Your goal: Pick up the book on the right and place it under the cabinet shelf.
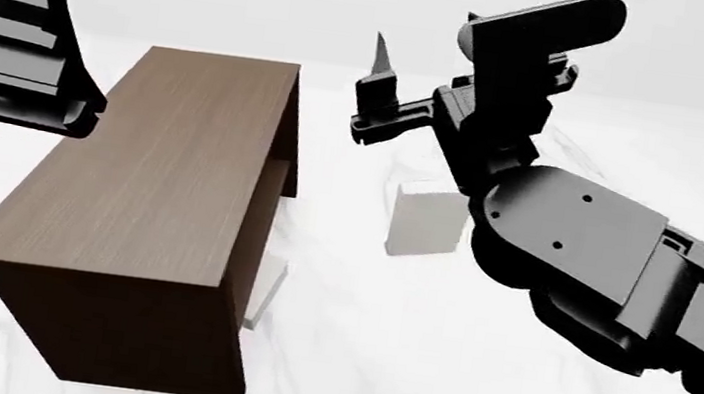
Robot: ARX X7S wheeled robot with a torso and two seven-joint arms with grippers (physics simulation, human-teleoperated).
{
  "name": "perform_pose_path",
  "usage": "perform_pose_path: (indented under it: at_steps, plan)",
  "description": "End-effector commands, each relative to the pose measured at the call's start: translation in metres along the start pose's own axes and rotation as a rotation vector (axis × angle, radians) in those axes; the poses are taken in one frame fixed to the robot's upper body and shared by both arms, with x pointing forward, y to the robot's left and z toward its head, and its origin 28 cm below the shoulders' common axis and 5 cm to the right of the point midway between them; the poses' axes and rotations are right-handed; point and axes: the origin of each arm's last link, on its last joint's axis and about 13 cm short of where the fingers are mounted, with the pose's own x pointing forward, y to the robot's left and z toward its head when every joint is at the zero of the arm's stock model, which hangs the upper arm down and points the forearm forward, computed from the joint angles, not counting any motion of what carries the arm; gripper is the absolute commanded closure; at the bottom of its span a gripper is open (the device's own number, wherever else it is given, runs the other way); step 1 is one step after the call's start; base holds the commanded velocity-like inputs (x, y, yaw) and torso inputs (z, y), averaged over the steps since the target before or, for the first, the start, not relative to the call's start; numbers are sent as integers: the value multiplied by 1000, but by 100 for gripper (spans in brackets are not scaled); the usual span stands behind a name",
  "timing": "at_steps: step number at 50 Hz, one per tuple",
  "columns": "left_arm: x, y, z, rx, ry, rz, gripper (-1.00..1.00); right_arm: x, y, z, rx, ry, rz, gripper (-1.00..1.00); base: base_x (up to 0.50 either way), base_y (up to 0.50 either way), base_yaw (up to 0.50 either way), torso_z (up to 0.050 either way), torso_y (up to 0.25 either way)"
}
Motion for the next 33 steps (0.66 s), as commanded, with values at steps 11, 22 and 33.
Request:
perform_pose_path:
  at_steps: [11, 22, 33]
  plan:
    - [0, -3, -9, -24, 17, -13, -100, -33, -16, 40, 28, -117, -89, -100, 0, 0, 0, 0, 163]
    - [-1, -6, -16, -40, 26, -18, -100, -53, -23, 57, 27, -169, -127, -100, 0, 0, 0, 0, 163]
    - [-4, -7, -23, -51, 35, -20, -100, -68, -33, 61, 22, -197, -187, -100, 0, 0, 0, 0, 160]
